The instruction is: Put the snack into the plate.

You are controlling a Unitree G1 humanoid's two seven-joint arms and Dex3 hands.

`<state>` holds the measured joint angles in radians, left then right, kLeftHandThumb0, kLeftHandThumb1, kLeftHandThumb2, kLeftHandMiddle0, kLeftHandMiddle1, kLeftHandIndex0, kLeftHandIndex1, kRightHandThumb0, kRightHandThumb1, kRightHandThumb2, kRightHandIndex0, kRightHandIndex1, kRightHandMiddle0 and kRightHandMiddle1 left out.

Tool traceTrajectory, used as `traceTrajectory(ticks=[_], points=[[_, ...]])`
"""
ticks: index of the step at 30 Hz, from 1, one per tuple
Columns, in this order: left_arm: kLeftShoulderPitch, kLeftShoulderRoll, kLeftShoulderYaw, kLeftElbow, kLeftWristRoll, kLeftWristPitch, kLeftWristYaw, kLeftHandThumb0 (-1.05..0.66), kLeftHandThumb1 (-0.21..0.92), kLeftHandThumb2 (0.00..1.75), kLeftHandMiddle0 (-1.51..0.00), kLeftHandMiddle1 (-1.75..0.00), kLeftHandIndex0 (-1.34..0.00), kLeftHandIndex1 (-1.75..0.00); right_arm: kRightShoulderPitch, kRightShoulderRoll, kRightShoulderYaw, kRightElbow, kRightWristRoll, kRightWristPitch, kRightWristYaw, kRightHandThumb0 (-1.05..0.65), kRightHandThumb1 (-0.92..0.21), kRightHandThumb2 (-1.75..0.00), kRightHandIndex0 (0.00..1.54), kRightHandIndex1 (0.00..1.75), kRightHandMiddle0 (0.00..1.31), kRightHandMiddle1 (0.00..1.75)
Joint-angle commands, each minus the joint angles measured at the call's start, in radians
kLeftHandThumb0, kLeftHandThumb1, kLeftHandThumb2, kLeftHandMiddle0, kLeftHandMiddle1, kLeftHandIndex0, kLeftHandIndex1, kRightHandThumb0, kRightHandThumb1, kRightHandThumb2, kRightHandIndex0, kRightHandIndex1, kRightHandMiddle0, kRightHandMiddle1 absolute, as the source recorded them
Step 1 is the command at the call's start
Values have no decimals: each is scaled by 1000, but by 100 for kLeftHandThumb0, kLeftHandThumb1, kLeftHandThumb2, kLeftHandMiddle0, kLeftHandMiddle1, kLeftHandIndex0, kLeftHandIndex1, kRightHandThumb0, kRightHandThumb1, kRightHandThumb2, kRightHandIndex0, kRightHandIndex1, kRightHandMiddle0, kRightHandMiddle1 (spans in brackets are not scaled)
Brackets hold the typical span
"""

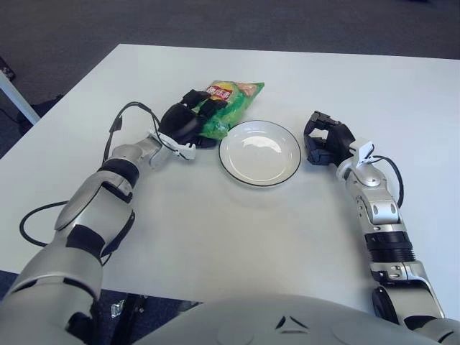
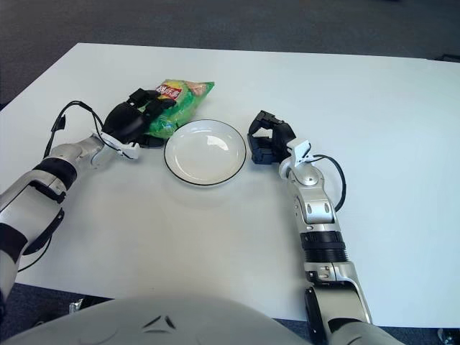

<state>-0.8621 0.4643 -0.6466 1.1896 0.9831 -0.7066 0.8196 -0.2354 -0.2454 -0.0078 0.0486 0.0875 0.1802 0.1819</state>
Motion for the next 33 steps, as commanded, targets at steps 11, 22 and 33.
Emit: traceTrajectory(ticks=[11,22,33], points=[[16,-23,-72,89,36,152,114,0,25,135,-73,-157,-45,-174,64,-4,7,12,-15,74,8,-46,-38,-124,126,175,56,175],[12,-24,-123,101,44,214,172,0,19,138,-81,-147,-50,-175,61,-8,8,19,-15,68,19,-47,-38,-125,127,175,57,175],[15,-16,-136,96,30,210,175,0,16,149,-77,-166,-50,-175,57,-11,7,35,-15,57,31,-47,-37,-125,129,175,58,175]])
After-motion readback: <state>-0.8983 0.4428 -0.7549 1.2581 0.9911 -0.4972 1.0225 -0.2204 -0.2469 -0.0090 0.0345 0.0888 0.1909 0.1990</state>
